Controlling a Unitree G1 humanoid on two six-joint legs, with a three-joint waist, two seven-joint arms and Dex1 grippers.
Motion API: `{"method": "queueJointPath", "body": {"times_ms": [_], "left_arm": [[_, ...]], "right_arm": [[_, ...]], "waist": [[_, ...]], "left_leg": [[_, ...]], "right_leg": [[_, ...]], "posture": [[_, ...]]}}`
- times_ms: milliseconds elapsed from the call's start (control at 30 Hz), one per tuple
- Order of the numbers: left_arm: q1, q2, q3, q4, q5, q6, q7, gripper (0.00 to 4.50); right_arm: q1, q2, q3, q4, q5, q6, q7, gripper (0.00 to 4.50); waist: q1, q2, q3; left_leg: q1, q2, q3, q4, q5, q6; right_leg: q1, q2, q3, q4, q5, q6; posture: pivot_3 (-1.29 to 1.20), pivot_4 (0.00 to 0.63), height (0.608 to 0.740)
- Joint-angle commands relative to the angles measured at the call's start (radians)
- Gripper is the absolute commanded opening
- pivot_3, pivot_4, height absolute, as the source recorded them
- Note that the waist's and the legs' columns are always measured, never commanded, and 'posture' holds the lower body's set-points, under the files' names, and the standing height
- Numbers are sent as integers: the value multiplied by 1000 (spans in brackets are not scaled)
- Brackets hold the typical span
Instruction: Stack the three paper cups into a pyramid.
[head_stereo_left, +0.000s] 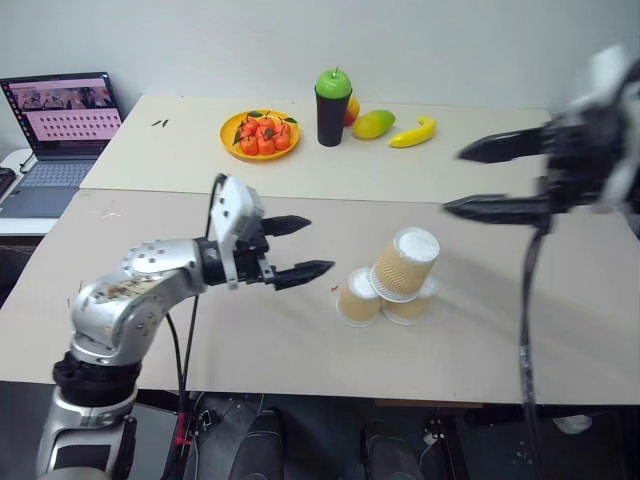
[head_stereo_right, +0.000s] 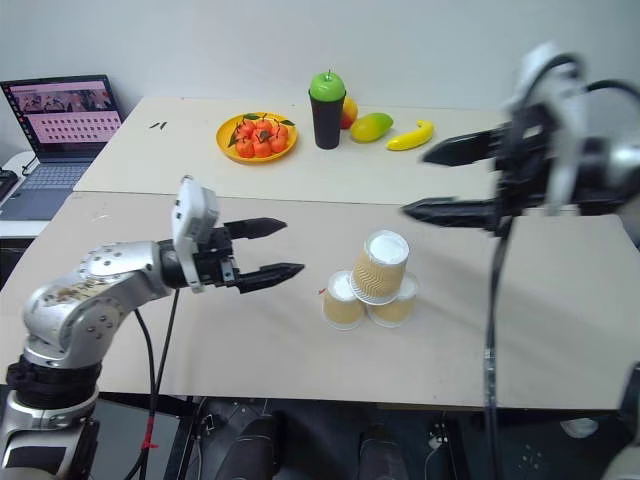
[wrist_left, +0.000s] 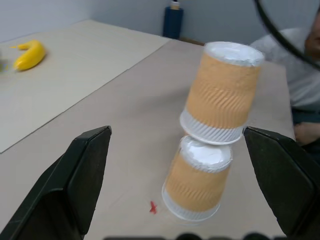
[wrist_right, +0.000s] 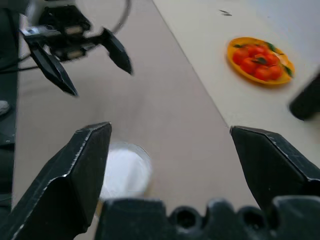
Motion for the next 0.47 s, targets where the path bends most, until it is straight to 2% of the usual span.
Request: {"method": "queueJointPath", "body": {"times_ms": [33,133,233,467], "left_arm": [[-13,16,48,-16,-20,14,21,4500],[13,26,24,-30,37,-27,31,4500],[43,35,-14,-33,100,-81,22,4500],[102,38,-56,2,206,-187,6,4500]], "right_arm": [[250,-9,-185,38,-40,-55,47,4455],[481,42,-283,-3,-82,-127,39,4455],[590,113,-303,-57,-105,-187,-17,4455],[593,203,-248,-136,-102,-203,-138,4455]], "waist": [[-2,-1,-1],[-6,0,-1],[-22,3,-1],[-39,3,-1]], "left_leg": [[0,0,0,0,0,0],[1,0,0,0,0,0],[2,-1,1,0,0,0],[5,0,2,1,0,0]], "right_leg": [[0,0,0,0,0,0],[0,0,1,2,0,0],[0,0,3,4,-1,1],[1,1,5,5,-3,7]], "posture": [[0,150,732],[0,150,732],[0,150,732],[0,150,732]]}}
